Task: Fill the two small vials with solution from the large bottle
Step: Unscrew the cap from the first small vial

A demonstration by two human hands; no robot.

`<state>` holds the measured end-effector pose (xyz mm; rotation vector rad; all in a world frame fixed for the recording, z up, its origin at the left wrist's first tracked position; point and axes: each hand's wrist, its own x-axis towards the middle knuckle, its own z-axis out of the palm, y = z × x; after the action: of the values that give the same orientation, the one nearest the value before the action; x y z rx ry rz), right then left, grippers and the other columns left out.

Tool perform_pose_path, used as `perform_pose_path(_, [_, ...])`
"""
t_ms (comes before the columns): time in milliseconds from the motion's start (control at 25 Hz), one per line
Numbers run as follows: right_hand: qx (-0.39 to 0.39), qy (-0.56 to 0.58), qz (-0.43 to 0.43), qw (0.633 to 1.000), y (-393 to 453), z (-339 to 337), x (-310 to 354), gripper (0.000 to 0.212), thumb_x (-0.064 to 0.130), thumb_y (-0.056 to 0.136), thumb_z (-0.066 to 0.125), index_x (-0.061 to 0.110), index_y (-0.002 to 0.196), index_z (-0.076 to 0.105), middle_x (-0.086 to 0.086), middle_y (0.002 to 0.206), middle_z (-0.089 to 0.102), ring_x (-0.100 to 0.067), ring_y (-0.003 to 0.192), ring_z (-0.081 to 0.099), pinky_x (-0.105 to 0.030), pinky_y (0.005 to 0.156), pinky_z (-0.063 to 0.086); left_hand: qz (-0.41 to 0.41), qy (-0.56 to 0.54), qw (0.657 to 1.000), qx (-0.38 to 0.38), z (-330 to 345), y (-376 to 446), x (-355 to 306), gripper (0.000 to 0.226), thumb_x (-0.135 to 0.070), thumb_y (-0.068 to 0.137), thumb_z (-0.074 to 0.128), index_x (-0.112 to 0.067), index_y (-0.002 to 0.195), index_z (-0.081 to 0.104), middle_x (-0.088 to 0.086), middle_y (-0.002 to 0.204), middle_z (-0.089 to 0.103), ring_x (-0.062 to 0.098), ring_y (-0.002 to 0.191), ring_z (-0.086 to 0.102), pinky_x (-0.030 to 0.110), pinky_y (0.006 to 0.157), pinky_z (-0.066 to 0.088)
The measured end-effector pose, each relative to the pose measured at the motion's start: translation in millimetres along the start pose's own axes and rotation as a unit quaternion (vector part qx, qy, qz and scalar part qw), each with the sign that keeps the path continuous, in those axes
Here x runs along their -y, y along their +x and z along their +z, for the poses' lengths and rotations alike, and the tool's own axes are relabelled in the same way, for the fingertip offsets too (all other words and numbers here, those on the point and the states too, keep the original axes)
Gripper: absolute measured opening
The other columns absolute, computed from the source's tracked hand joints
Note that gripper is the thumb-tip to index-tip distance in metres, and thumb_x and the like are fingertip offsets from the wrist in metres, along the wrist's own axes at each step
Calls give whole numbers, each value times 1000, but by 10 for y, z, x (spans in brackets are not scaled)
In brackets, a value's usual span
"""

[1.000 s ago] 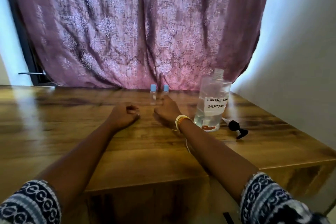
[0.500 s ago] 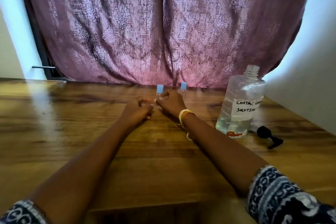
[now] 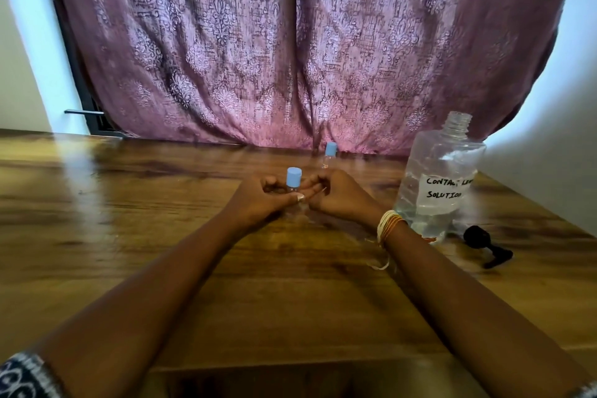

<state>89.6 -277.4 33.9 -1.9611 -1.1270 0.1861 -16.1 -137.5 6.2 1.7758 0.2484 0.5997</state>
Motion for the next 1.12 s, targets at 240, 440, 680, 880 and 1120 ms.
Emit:
perform_pose_path(240, [-98,95,-65,989,-31,-82,109,9,5,82,73,2,90,72,0,77,69,1,62,61,-11,58,49,1,17,998,55,22,-40,1,24,-10,69,82,-7,92,76,12,87,77,28,85,72,43,82,58])
perform_pose_path(440, [-54,109,-68,990,-41,-16,116,24,16,74,82,3,92,73,-4,82,73,-5,69,66,-18,66,54,52,61,993,82,46,-115,-117,18,-6,77,76,-20,68,69,-13,48,63,-5,44,54,12,50,42])
perform_pose_path(680, [-54,94,-94,990,-37,24,128,25,12,74,82,2,95,75,-2,90,75,-7,81,71,-22,76,57,56,60,989,124,20,-118,-127,14,2,82,68,-11,86,70,-16,52,66,-8,48,56,7,53,41])
perform_pose_path(880, [81,143,-131,978,-41,-98,119,37,-6,84,65,1,120,63,-13,120,68,-22,114,65,-35,97,54,52,48,989,133,-22,-86,-72,17,-4,79,72,-11,94,75,3,93,75,13,87,70,26,85,52])
perform_pose_path(1120, [30,207,-89,974,-28,-89,94,45,-8,77,70,10,117,60,-13,97,71,-13,87,69,-22,74,57,31,31,991,127,-15,-80,-57,19,-6,77,75,-15,94,75,-5,87,76,7,82,69,22,79,52])
